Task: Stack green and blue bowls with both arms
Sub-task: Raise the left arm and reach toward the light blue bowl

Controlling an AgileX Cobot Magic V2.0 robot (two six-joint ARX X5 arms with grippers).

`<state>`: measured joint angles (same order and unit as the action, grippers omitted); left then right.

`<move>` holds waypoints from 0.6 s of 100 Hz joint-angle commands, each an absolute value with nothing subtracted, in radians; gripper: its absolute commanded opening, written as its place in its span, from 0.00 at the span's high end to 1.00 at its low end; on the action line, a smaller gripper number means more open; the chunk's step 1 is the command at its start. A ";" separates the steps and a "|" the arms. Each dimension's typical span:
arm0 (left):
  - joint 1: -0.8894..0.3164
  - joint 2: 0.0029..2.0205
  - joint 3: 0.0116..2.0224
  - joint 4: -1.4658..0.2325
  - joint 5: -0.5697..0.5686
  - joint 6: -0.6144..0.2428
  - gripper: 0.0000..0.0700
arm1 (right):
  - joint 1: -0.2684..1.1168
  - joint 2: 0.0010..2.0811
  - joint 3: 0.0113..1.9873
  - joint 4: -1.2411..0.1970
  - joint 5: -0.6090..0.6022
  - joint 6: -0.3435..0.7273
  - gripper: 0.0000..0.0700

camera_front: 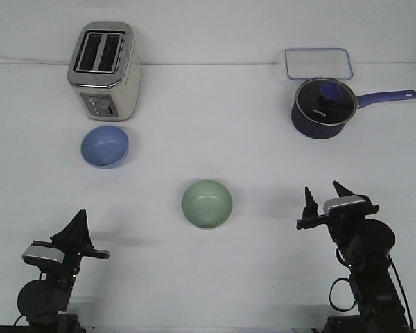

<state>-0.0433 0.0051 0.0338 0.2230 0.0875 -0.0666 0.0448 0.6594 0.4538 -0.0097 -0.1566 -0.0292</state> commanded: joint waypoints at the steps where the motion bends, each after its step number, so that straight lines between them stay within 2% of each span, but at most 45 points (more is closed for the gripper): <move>1: -0.042 0.003 0.014 0.236 0.088 -0.065 0.99 | 0.046 0.661 0.464 0.000 -0.156 -0.020 0.31; 28: -0.042 0.004 0.042 0.229 0.085 -0.073 0.99 | 0.046 0.661 0.464 -0.001 -0.156 -0.020 0.31; 35: -0.042 0.006 0.066 0.216 0.085 -0.103 0.99 | 0.046 0.661 0.464 -0.001 -0.157 -0.020 0.31; 47: -0.042 0.028 0.143 0.143 0.078 -0.149 0.99 | 0.046 0.661 0.464 -0.001 -0.157 -0.019 0.31; 60: -0.042 0.104 0.277 0.013 0.074 -0.151 0.99 | 0.046 0.661 0.464 -0.001 -0.157 -0.019 0.31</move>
